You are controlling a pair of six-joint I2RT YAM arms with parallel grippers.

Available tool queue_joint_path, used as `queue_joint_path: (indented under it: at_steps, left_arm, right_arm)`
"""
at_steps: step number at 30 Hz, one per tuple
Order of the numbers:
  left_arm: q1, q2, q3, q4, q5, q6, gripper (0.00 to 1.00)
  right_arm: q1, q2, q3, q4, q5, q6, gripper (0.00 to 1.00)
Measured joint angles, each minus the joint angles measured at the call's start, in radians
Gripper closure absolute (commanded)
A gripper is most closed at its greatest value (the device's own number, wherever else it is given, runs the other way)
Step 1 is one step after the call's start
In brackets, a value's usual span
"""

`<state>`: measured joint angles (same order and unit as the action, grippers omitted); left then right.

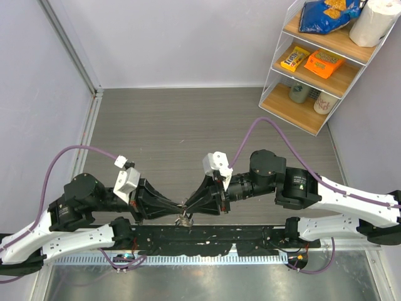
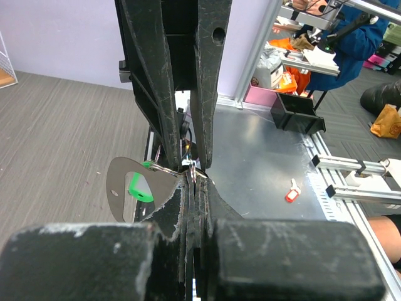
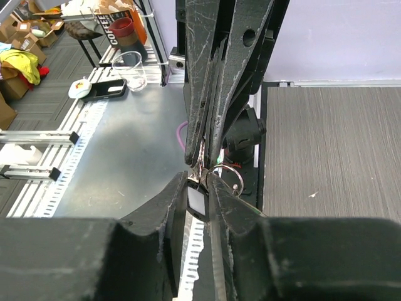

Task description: Put the keys on the keyring

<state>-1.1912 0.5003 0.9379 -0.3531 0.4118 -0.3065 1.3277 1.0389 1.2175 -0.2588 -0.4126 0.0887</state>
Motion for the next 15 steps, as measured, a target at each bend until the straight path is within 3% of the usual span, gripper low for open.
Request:
queue_joint_path:
  at_steps: [4, 15]
  left_arm:
    - [0.0, -0.003, -0.005, 0.005, 0.0, -0.001, 1.0]
    - [0.0, -0.026, -0.021, 0.032, -0.018, -0.001, 1.0]
  right_arm:
    - [0.0, 0.0, 0.0, 0.005, 0.0, -0.002, 0.94]
    - [0.0, -0.035, -0.079, 0.109, 0.001, 0.025, 0.95]
